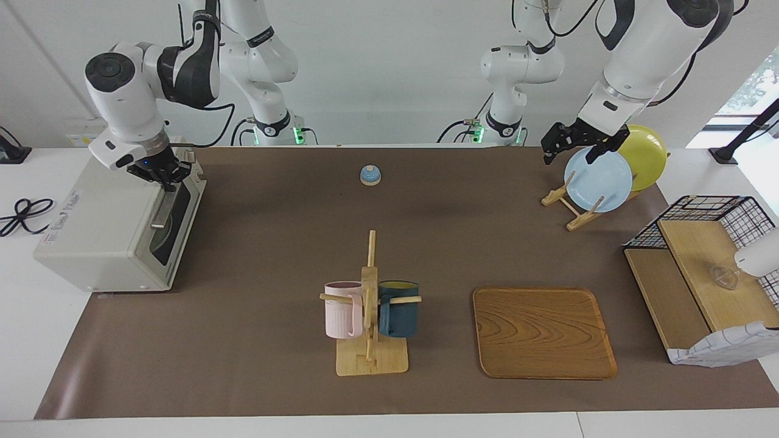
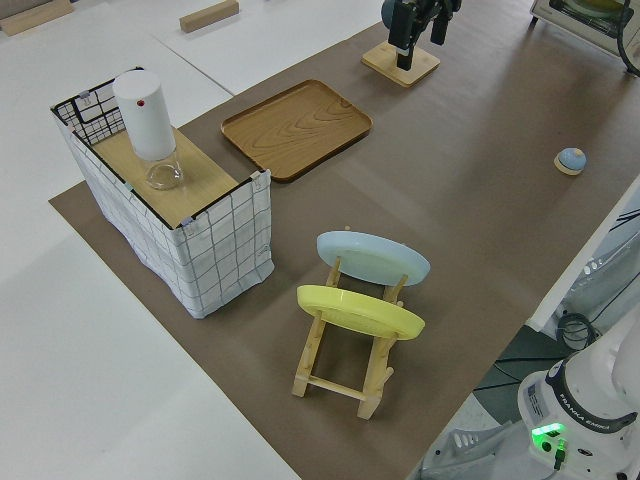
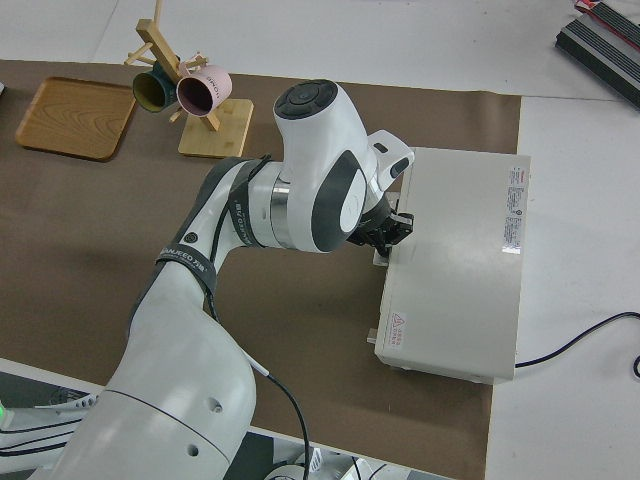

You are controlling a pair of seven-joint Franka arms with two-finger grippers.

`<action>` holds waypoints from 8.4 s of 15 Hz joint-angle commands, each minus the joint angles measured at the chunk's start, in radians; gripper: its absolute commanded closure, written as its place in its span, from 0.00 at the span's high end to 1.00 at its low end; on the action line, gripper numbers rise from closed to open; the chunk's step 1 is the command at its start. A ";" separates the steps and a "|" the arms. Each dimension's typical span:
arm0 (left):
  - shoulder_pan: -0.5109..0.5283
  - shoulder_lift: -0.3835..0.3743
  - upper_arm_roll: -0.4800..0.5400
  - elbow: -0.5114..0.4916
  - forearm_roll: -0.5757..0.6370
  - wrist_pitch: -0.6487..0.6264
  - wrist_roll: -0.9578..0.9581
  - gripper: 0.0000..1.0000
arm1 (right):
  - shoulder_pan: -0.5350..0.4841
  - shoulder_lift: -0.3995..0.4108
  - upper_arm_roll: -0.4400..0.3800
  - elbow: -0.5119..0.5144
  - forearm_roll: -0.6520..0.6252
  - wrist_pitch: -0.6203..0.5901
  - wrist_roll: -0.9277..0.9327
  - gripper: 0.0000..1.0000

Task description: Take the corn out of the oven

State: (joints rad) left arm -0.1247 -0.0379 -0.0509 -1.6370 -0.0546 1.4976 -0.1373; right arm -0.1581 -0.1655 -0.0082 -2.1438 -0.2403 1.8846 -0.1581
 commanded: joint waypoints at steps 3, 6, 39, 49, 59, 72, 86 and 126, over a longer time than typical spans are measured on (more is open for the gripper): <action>0.010 -0.007 -0.007 0.005 0.015 -0.008 0.005 1.00 | 0.035 0.076 0.008 -0.018 0.082 0.114 -0.001 0.00; 0.010 -0.005 -0.007 0.005 0.015 -0.008 0.005 1.00 | 0.064 0.115 0.008 -0.018 0.101 0.157 0.017 0.00; 0.010 -0.007 -0.007 0.005 0.015 -0.010 0.005 1.00 | 0.160 0.204 0.001 0.080 0.170 0.059 0.160 0.25; 0.011 -0.007 -0.007 0.005 0.015 -0.010 0.005 1.00 | 0.069 0.146 0.002 -0.041 0.085 0.183 0.106 0.28; 0.010 -0.005 -0.007 0.005 0.015 -0.010 0.005 1.00 | 0.066 0.138 0.002 -0.108 0.085 0.277 0.078 0.24; 0.011 -0.005 -0.007 0.005 0.015 -0.011 0.005 1.00 | 0.358 0.201 0.014 0.108 0.015 0.062 0.234 0.00; 0.031 -0.016 -0.003 -0.003 0.015 -0.011 0.002 1.00 | 0.833 0.659 0.027 0.561 0.190 0.070 1.034 0.00; -0.608 0.405 -0.010 -0.040 -0.162 0.607 -0.184 1.00 | 0.307 0.357 0.014 0.005 -0.217 0.166 0.698 0.00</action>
State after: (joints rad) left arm -0.6861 0.2559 -0.0797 -1.7947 -0.1887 2.0863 -0.2589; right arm 0.1746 0.2287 -0.0036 -2.1147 -0.4134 2.0613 0.5678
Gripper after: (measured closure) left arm 0.000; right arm 0.991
